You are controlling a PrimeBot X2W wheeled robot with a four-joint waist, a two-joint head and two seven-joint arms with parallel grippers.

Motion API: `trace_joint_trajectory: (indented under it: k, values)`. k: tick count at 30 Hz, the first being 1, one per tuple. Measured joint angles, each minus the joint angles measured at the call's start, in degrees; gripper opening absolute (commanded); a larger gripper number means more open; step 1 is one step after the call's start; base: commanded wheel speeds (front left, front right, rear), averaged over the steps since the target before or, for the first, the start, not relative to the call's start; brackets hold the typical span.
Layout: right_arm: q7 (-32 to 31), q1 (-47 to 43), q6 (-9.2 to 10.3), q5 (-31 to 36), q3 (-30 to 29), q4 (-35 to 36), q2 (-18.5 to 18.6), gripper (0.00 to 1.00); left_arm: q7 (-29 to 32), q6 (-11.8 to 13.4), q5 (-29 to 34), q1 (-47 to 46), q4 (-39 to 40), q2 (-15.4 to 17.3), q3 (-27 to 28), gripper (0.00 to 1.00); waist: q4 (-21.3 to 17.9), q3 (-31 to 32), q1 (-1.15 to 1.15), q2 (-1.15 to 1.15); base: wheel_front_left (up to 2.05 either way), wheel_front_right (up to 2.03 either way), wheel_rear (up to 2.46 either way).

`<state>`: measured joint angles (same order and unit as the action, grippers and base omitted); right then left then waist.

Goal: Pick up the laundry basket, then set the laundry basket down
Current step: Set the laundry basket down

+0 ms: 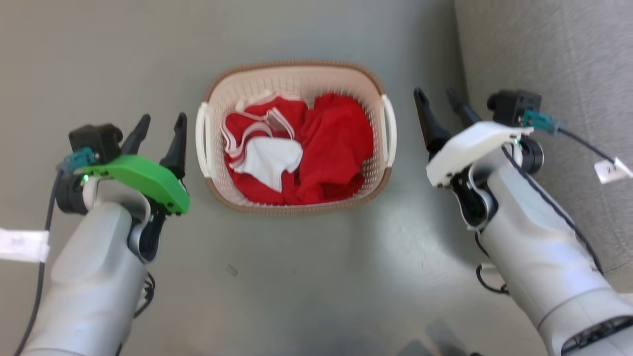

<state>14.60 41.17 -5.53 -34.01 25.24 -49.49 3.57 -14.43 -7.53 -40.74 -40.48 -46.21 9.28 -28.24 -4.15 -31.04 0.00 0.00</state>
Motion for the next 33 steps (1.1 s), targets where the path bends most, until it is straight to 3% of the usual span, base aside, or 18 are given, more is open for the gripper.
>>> trace_joint_trajectory:
  k: [22,33]
  values:
    - [0.0,-16.5,-0.52,4.6,-6.0,7.6,0.2,1.0,0.0,0.0,5.0,15.7,8.0,-2.5,6.5,1.0,0.7,18.2,0.0,0.0,0.0,0.0,0.0]
    - [0.0,-22.0,-0.52,8.1,-8.3,15.6,0.3,1.0,0.0,0.0,7.8,22.6,13.3,-3.2,10.0,1.0,1.2,25.5,0.0,0.0,0.0,0.0,0.0]
